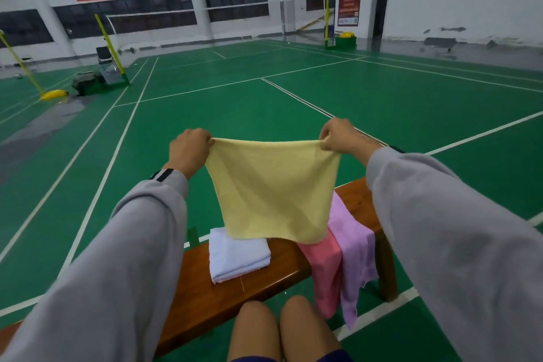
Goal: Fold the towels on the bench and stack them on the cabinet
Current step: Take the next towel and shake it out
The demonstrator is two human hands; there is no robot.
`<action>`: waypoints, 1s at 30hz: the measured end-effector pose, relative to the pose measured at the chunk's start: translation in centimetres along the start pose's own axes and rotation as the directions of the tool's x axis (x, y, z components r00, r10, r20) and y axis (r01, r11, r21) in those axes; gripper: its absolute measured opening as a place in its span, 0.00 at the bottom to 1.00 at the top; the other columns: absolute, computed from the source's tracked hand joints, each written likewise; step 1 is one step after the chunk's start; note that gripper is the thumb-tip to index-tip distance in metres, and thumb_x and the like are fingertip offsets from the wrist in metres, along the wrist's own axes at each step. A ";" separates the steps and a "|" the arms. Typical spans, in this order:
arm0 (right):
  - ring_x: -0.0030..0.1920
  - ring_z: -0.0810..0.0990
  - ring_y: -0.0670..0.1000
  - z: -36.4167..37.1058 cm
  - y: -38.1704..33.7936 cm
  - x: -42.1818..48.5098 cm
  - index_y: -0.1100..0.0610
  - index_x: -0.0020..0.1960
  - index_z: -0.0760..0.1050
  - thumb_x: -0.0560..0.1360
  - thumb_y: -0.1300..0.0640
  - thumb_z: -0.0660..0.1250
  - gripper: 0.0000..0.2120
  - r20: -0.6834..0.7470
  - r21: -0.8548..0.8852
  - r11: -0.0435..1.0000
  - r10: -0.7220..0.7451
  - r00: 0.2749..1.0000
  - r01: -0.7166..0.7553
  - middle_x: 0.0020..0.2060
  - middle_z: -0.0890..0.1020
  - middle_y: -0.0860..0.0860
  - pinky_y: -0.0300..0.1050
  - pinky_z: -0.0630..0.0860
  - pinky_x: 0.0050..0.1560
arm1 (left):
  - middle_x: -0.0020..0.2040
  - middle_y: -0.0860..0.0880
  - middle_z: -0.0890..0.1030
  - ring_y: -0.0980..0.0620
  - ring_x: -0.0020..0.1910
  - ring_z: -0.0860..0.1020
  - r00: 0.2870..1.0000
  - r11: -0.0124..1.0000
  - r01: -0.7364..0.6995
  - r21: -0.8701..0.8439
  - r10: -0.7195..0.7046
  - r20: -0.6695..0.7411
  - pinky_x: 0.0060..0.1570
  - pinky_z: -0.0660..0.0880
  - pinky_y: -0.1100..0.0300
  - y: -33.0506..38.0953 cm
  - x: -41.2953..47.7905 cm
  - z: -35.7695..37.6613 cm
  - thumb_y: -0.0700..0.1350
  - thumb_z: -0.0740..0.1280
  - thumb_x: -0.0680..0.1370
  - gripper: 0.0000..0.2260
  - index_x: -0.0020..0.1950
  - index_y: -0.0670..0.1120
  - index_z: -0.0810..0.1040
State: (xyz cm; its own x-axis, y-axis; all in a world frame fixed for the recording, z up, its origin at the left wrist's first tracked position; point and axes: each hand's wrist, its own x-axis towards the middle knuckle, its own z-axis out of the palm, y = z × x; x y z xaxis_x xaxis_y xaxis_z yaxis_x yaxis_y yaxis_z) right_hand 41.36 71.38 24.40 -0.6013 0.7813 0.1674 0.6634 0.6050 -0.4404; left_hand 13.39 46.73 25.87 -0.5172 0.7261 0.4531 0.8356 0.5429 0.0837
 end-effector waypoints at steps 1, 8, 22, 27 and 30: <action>0.42 0.80 0.54 -0.1 0.1 0.1 0.61 0.48 0.84 0.76 0.58 0.73 0.06 -0.018 -0.056 0.998 -0.014 1.000 0.013 0.48 0.85 0.56 0.50 0.80 0.45 | 0.48 0.41 0.82 0.39 0.45 0.79 1.000 0.999 -0.006 0.046 0.006 -0.004 0.42 0.71 0.51 0.2 0.1 -0.2 0.46 0.61 0.84 0.11 0.53 0.44 0.82; 0.41 0.80 0.59 -2.7 -0.6 -0.6 0.57 0.48 0.76 0.80 0.64 0.59 0.07 -0.061 -0.412 0.899 -0.191 0.980 0.150 0.41 0.79 0.55 0.52 0.77 0.41 | 0.45 0.41 0.81 0.39 0.42 0.79 0.996 0.956 -0.093 0.278 0.092 0.019 0.39 0.68 0.52 0.8 0.4 -0.9 0.37 0.60 0.80 0.06 0.52 0.42 0.76; 0.37 0.80 0.59 -2.6 1.7 1.0 0.63 0.43 0.79 0.74 0.73 0.61 0.11 -0.090 -0.403 0.911 -0.136 0.987 0.089 0.38 0.79 0.58 0.56 0.83 0.44 | 0.40 0.41 0.80 0.40 0.37 0.76 1.000 0.991 -0.013 0.134 0.017 -0.026 0.38 0.72 0.51 2.1 2.1 0.3 0.36 0.65 0.76 0.06 0.45 0.43 0.82; 0.39 0.79 0.60 -2.3 1.7 1.4 0.63 0.46 0.79 0.77 0.70 0.63 0.08 -0.139 -0.432 0.902 -0.095 0.986 0.027 0.39 0.78 0.57 0.53 0.80 0.42 | 0.40 0.45 0.80 0.40 0.40 0.79 0.999 0.991 -0.027 0.133 0.030 -0.021 0.43 0.78 0.49 1.9 2.8 1.4 0.36 0.64 0.74 0.08 0.45 0.48 0.81; 0.41 0.79 0.60 -1.9 1.8 1.9 0.62 0.47 0.78 0.77 0.70 0.62 0.07 -0.153 -0.415 0.910 -0.054 0.987 -0.014 0.41 0.78 0.58 0.52 0.78 0.42 | 0.39 0.45 0.80 0.41 0.39 0.78 0.998 0.987 -0.037 0.155 0.045 -0.045 0.40 0.73 0.52 2.2 3.3 1.7 0.36 0.64 0.75 0.08 0.45 0.48 0.80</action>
State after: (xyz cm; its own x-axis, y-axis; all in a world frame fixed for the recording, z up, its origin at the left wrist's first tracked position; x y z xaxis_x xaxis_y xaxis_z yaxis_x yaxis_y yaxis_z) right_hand 42.26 74.30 25.60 -0.5614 0.7615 0.3240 0.7968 0.6031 -0.0367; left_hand 13.17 51.01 26.02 -0.4703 0.7299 0.4961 0.8156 0.5742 -0.0716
